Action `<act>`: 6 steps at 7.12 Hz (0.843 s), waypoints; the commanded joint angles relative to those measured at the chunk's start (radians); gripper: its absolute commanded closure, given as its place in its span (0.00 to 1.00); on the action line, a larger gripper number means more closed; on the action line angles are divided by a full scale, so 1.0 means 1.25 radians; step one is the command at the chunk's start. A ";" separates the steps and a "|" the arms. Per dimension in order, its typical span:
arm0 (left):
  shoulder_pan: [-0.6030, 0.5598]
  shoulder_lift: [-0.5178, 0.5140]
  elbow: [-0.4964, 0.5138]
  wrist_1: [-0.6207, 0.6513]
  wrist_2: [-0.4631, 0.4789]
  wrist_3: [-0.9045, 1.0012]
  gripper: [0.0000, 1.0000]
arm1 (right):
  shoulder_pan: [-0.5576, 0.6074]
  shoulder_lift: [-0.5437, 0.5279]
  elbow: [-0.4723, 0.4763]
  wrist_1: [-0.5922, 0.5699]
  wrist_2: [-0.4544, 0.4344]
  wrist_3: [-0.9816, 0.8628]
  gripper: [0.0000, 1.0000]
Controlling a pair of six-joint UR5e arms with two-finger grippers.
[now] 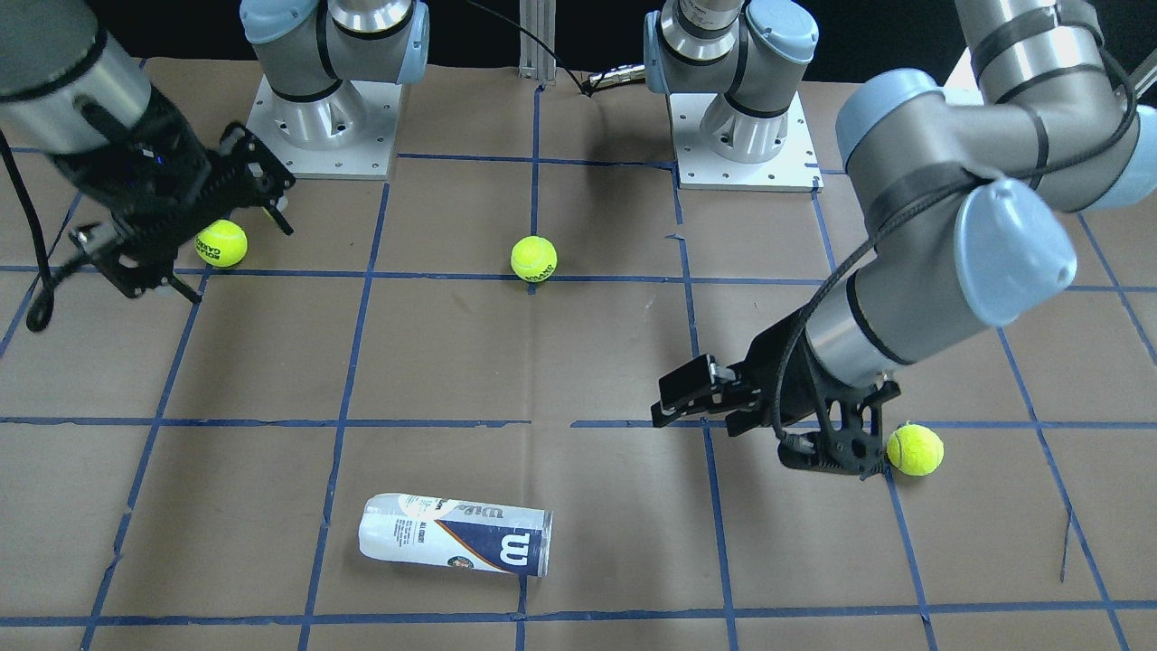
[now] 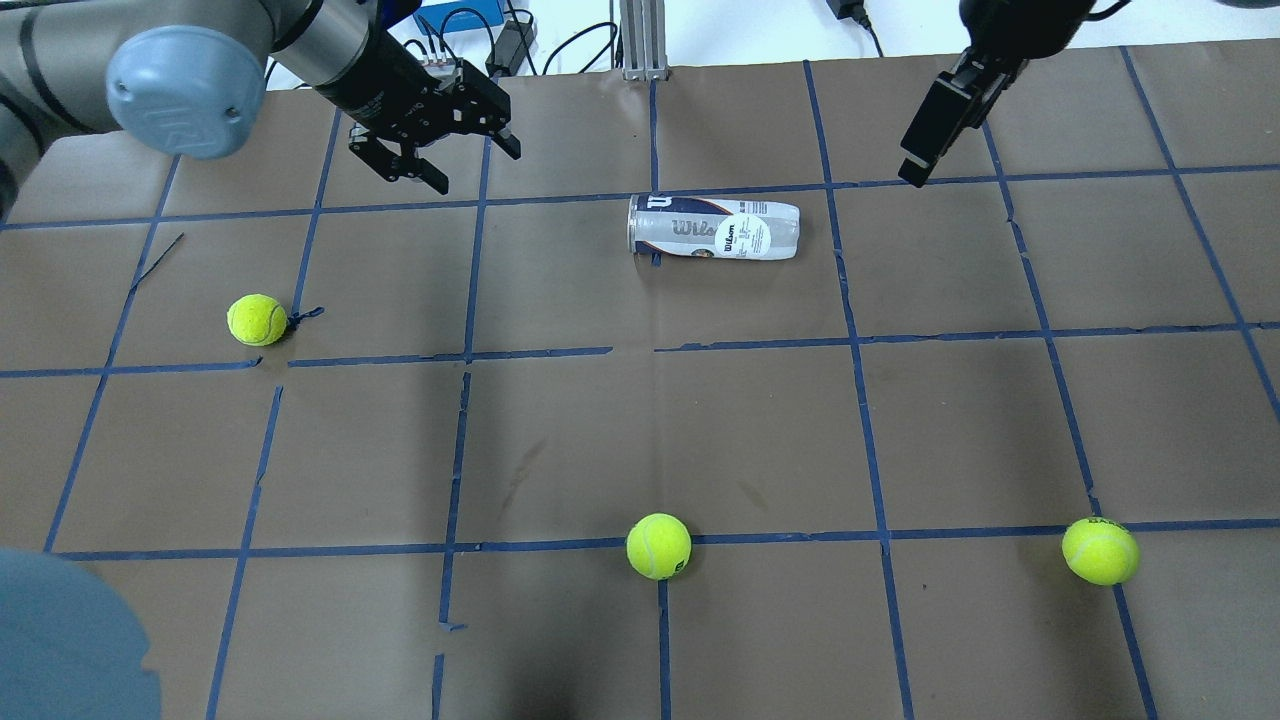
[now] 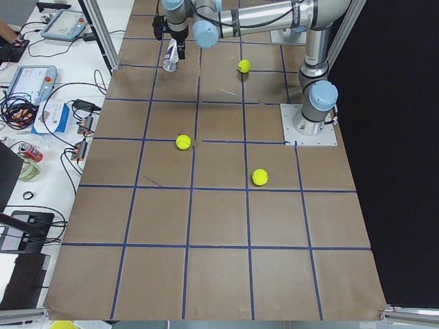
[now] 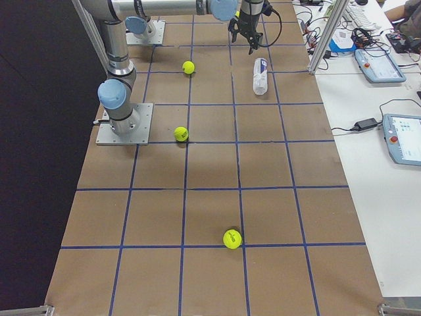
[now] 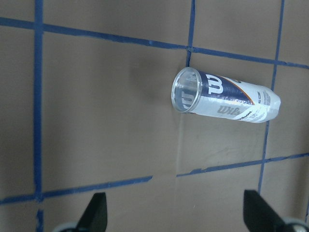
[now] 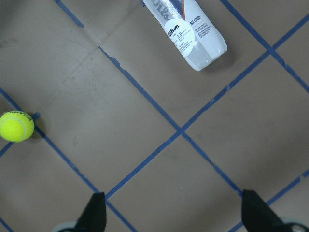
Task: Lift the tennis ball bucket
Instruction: 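Open the right gripper and raise it while the left arm starts reaching, then reach the left gripper to the lying can's open end while right withdraws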
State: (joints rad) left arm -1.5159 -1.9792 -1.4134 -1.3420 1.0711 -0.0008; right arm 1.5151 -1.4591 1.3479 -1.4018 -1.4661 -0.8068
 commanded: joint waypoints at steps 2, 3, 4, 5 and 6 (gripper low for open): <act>-0.006 -0.169 0.014 0.102 -0.186 0.071 0.00 | -0.003 -0.094 0.059 0.076 -0.061 0.129 0.00; -0.007 -0.206 -0.002 0.171 -0.274 0.074 0.00 | -0.003 -0.098 0.057 0.082 -0.082 0.203 0.00; -0.007 -0.247 -0.011 0.242 -0.287 0.071 0.00 | -0.003 -0.097 0.059 0.084 -0.080 0.223 0.00; -0.017 -0.269 -0.012 0.259 -0.339 0.058 0.00 | -0.005 -0.097 0.059 0.111 -0.090 0.217 0.00; -0.044 -0.273 -0.015 0.271 -0.383 0.033 0.00 | -0.002 -0.099 0.057 0.116 -0.101 0.228 0.00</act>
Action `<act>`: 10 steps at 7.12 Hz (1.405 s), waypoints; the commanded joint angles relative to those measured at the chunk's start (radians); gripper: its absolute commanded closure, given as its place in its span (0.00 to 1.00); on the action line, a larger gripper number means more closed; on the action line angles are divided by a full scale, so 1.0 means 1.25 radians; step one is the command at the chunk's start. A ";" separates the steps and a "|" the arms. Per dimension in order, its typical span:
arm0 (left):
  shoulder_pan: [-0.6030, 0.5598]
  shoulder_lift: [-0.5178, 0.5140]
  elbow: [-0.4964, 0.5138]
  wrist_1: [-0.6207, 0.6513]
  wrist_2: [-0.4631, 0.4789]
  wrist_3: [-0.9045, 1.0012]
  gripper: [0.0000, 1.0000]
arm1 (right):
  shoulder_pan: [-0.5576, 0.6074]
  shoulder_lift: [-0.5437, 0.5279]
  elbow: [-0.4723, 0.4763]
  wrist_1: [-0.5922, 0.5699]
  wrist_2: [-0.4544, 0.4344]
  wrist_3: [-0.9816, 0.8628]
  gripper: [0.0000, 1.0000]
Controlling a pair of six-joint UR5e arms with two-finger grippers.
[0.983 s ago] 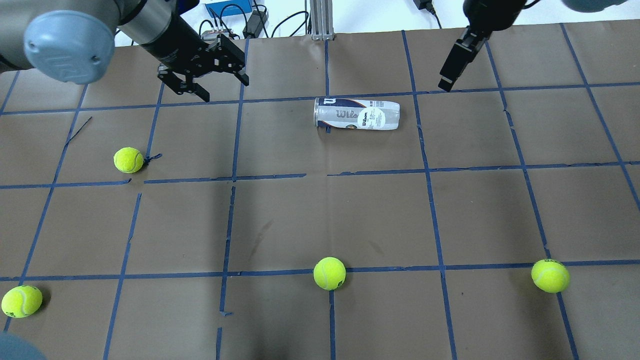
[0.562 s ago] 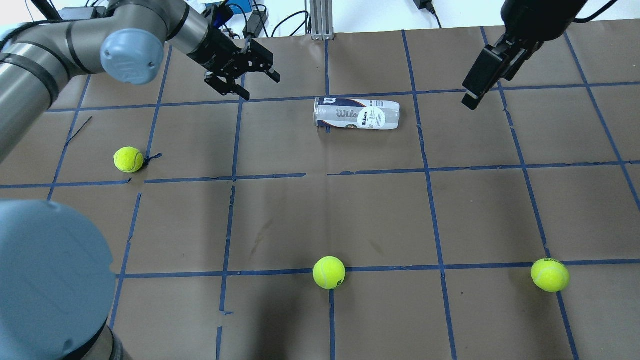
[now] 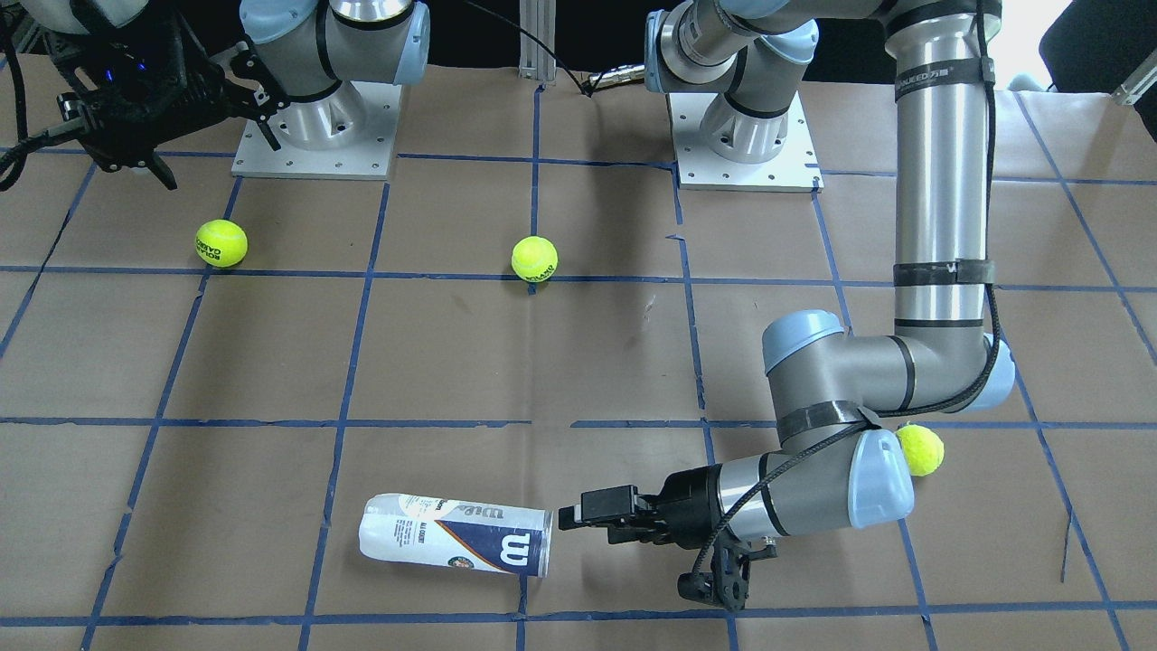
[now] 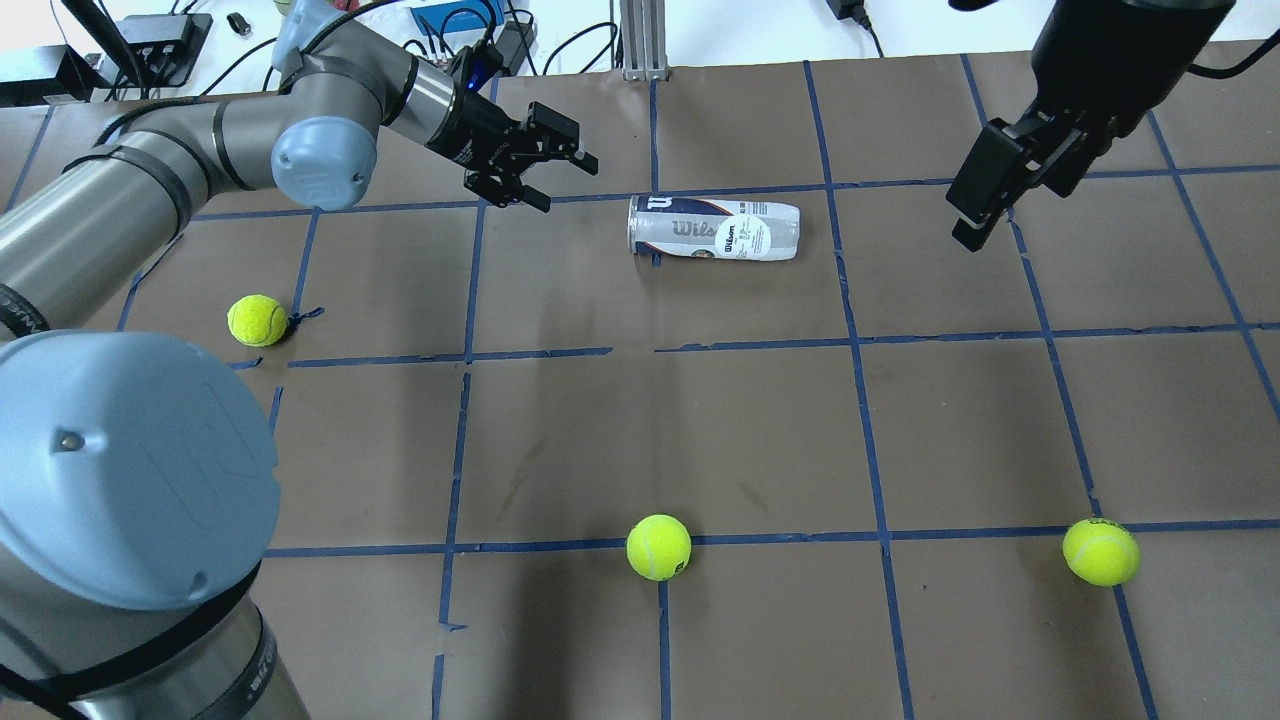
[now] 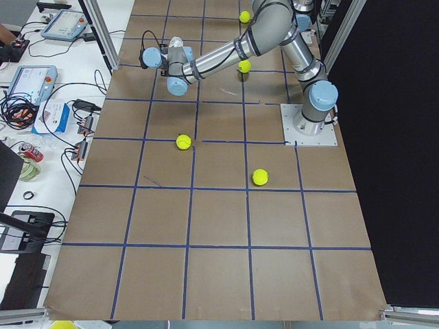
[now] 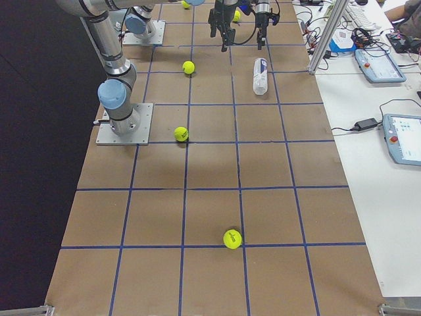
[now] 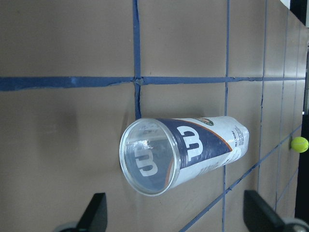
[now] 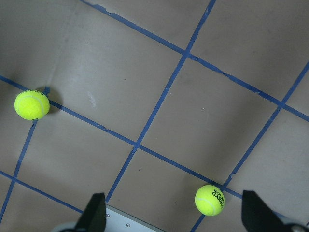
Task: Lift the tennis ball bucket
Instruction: 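Reach the left gripper to the lying can's open end while right withdraws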
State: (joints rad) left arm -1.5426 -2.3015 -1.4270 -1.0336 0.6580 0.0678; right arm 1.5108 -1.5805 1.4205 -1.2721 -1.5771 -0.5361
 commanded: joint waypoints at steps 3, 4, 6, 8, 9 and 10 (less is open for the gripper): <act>-0.031 -0.029 -0.040 0.055 -0.053 -0.030 0.05 | 0.070 -0.006 0.004 -0.013 -0.001 0.185 0.00; -0.031 -0.039 -0.024 0.056 -0.053 -0.030 0.05 | 0.082 0.004 0.004 -0.027 -0.004 0.239 0.00; -0.026 -0.040 0.038 0.055 -0.056 -0.031 0.05 | 0.084 0.007 0.004 -0.046 -0.002 0.253 0.00; -0.027 -0.066 0.042 0.055 -0.056 -0.027 0.09 | 0.085 0.010 0.004 -0.051 -0.010 0.251 0.00; -0.030 -0.074 0.042 0.055 -0.052 -0.032 0.12 | 0.085 0.011 0.006 -0.050 -0.005 0.252 0.00; -0.031 -0.076 0.041 0.055 -0.050 -0.049 0.23 | 0.085 0.011 0.006 -0.050 -0.007 0.252 0.00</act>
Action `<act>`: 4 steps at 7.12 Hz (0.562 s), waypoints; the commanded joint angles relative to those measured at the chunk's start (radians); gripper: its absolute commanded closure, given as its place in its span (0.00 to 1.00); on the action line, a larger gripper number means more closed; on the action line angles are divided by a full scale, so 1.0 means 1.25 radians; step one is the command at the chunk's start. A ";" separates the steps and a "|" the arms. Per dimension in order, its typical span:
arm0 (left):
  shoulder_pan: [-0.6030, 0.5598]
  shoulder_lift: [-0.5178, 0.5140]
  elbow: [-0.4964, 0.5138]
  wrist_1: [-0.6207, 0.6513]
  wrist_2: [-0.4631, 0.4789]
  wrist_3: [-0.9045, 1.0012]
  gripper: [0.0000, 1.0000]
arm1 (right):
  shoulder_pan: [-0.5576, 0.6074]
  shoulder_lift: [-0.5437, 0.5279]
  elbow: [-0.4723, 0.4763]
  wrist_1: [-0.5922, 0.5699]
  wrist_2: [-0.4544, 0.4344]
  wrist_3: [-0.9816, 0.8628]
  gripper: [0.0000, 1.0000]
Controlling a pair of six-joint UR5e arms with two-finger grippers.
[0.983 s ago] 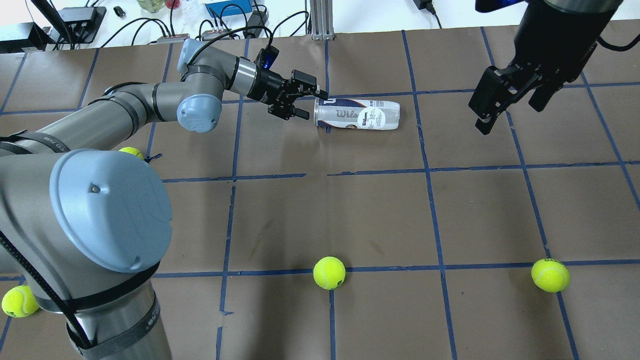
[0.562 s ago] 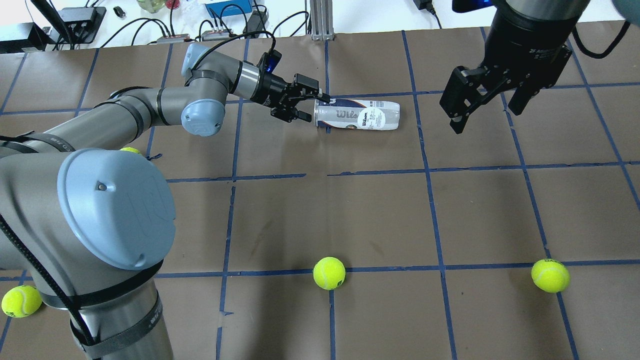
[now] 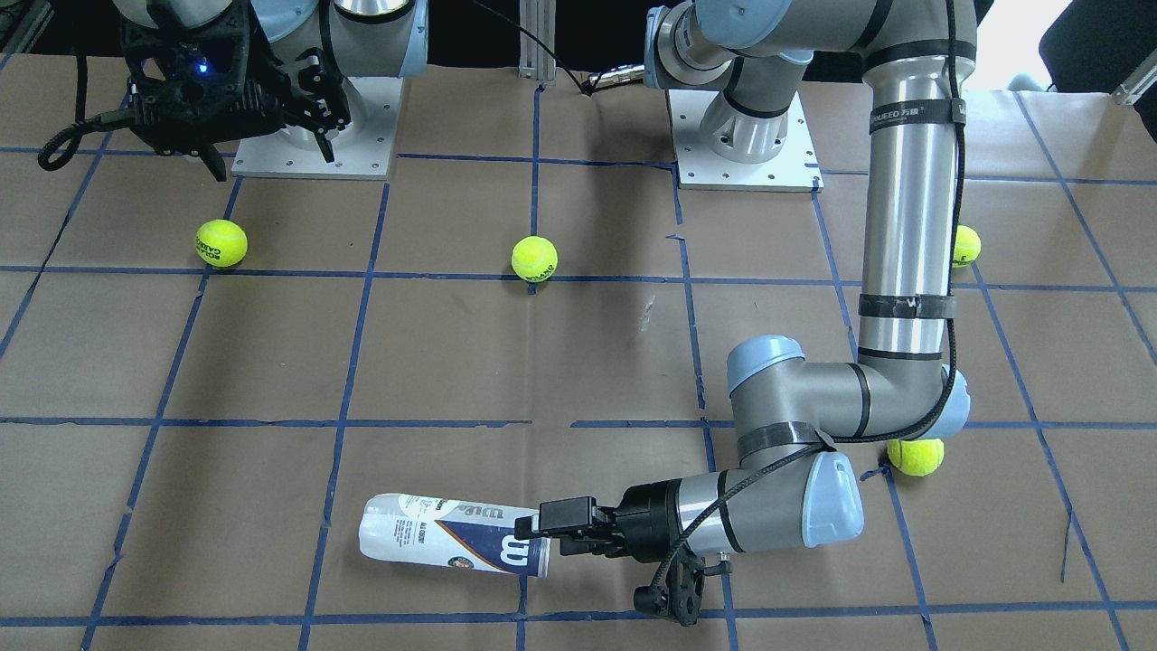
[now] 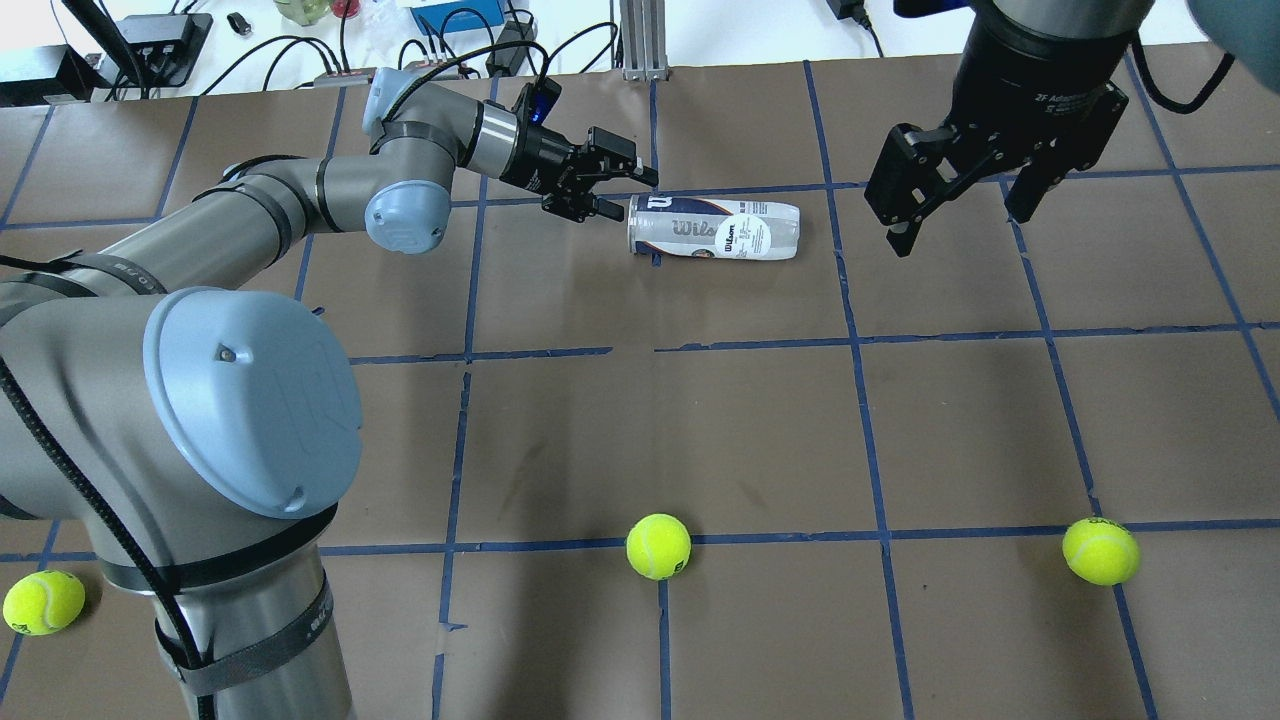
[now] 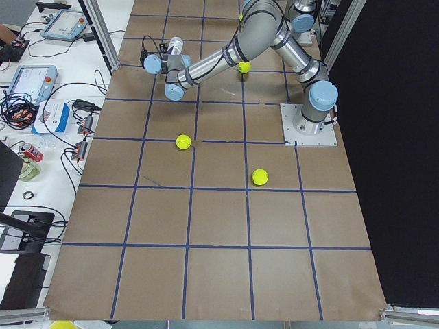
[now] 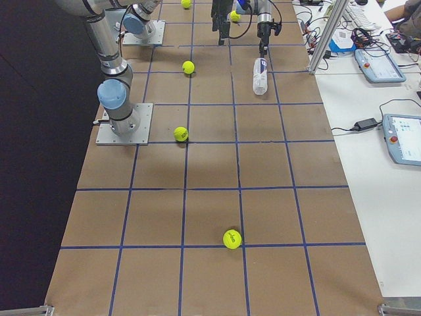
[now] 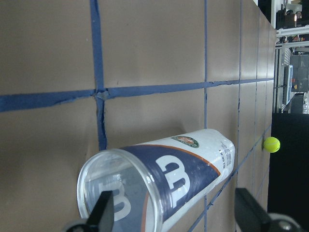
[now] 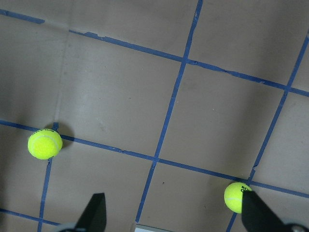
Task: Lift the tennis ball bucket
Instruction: 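Close the left gripper on the can's open end and lift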
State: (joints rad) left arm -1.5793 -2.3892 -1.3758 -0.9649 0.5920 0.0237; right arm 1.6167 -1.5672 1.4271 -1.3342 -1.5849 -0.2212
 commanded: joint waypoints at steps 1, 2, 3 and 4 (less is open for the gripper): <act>-0.011 -0.004 -0.003 0.000 -0.005 -0.017 0.47 | 0.000 0.001 0.001 0.000 -0.005 0.000 0.00; -0.031 0.002 -0.014 0.000 -0.006 -0.020 0.78 | 0.000 0.001 0.002 0.002 -0.001 0.001 0.00; -0.037 0.002 -0.023 0.001 -0.015 -0.020 0.83 | 0.000 0.001 0.002 0.006 -0.001 -0.002 0.00; -0.040 0.008 -0.026 0.009 -0.013 -0.058 0.88 | 0.000 0.001 0.003 0.005 -0.006 -0.003 0.00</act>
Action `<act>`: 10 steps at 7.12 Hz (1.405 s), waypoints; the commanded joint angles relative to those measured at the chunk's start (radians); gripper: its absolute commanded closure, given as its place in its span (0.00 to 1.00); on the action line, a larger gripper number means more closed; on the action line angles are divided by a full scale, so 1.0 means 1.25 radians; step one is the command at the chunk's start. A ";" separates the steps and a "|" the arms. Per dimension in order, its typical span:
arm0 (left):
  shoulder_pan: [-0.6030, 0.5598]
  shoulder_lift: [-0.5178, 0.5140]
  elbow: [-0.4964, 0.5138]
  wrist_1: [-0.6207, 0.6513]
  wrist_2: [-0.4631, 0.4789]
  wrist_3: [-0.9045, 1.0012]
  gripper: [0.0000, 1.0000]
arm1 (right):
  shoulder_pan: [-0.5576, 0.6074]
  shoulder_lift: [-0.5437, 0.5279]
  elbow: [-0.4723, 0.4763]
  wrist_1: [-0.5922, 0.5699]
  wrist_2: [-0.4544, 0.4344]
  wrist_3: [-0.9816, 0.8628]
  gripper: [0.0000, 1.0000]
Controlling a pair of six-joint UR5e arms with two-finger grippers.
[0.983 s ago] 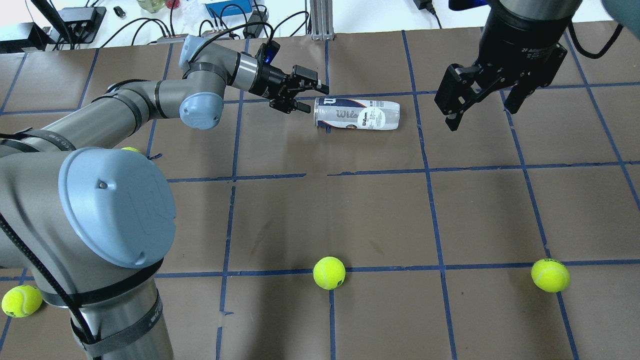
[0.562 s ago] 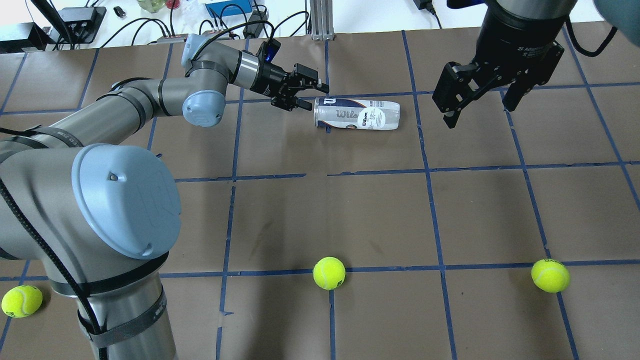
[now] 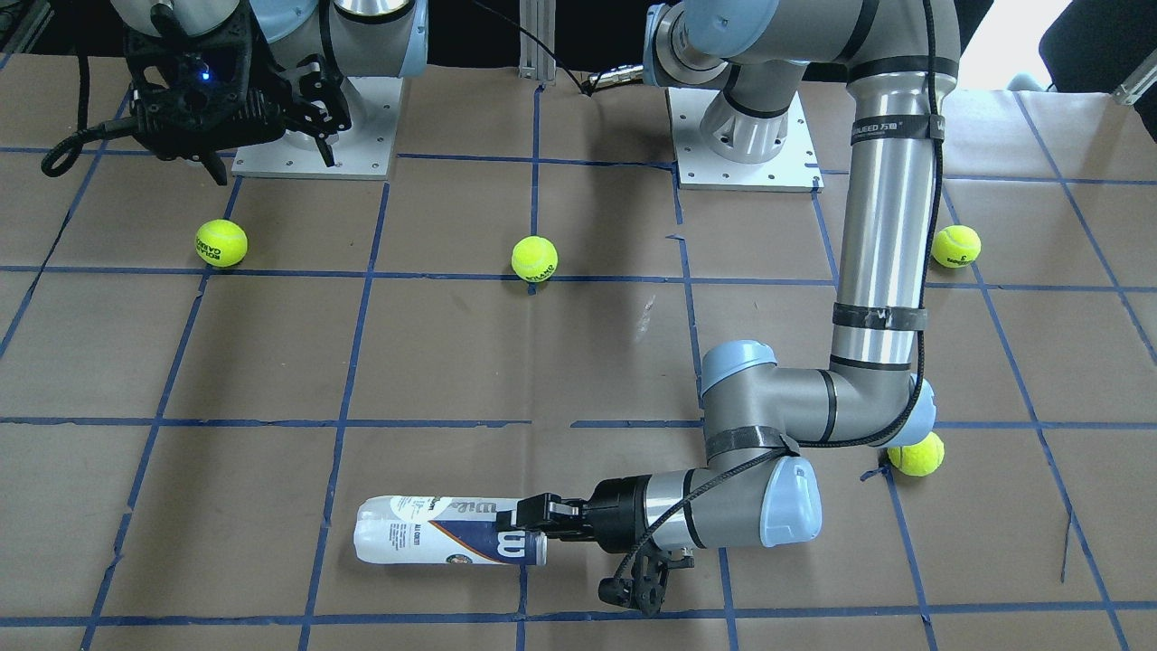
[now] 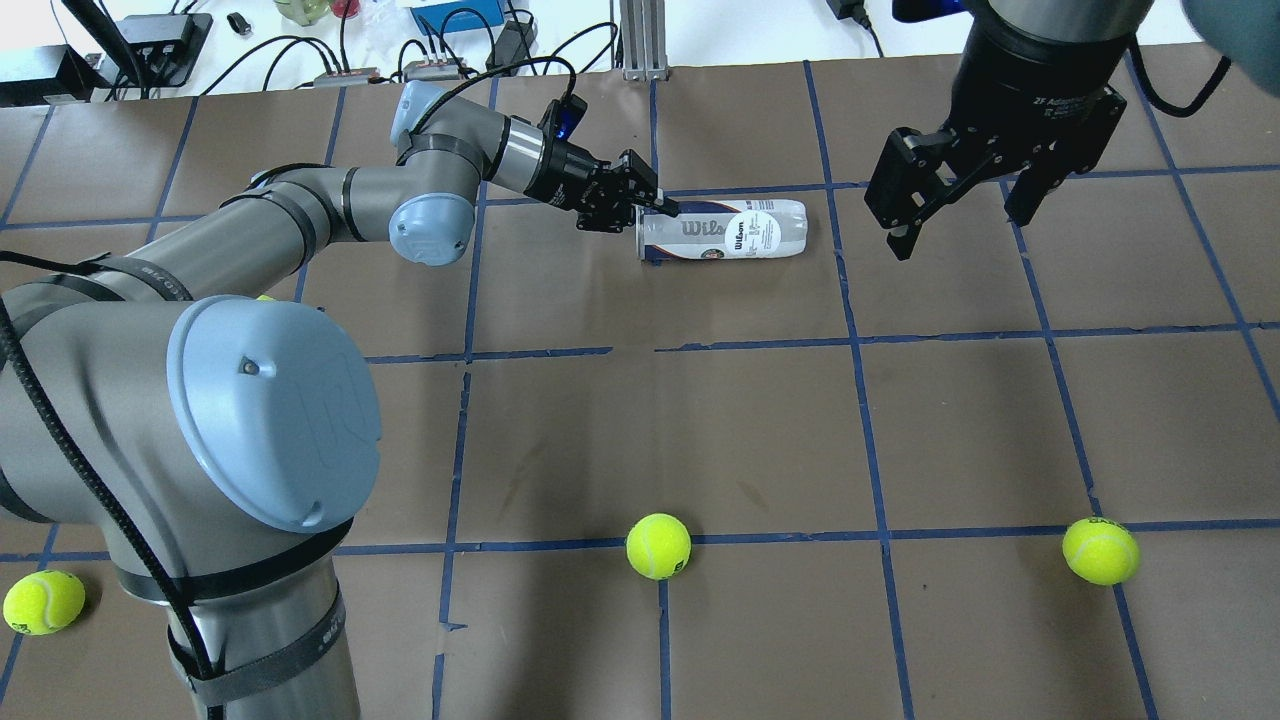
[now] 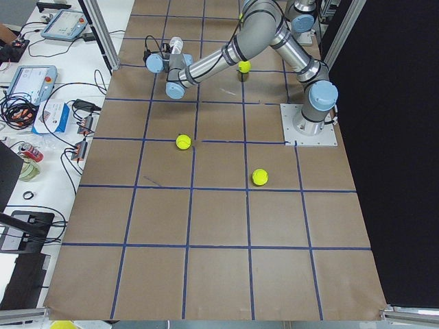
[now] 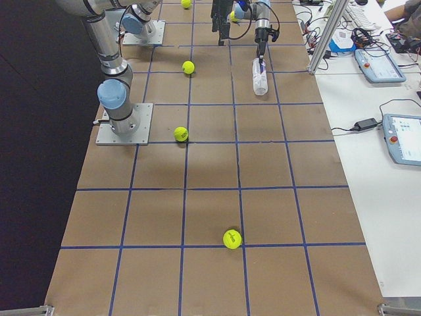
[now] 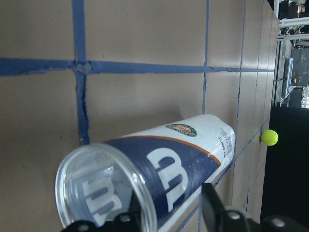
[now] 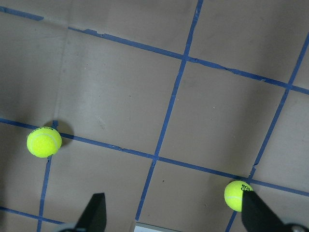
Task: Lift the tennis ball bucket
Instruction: 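Close the left gripper on the can's open end and lift, then rotate the held can upright with the left gripper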
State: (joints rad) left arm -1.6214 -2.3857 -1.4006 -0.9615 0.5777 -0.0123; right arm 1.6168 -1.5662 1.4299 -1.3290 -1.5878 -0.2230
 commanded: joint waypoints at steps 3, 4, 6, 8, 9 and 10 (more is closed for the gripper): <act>-0.015 0.109 -0.010 0.002 0.005 -0.152 0.99 | 0.000 0.000 0.000 0.002 -0.007 -0.002 0.00; -0.015 0.128 -0.002 0.002 0.008 -0.195 0.99 | 0.000 0.000 0.000 0.007 -0.007 -0.002 0.00; -0.017 0.207 0.006 -0.055 0.121 -0.304 1.00 | 0.000 -0.002 0.000 0.008 -0.006 0.000 0.00; -0.055 0.281 0.063 -0.159 0.373 -0.307 1.00 | -0.001 -0.005 -0.001 -0.007 -0.007 0.092 0.00; -0.104 0.289 0.123 -0.216 0.524 -0.303 1.00 | -0.001 -0.006 0.003 -0.007 -0.005 0.190 0.00; -0.165 0.286 0.169 -0.242 0.738 -0.290 1.00 | -0.001 -0.005 0.005 -0.023 -0.002 0.238 0.00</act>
State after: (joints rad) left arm -1.7478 -2.0344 -1.2614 -1.2089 1.2173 -0.3869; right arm 1.6155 -1.5732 1.4331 -1.3409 -1.5941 -0.0189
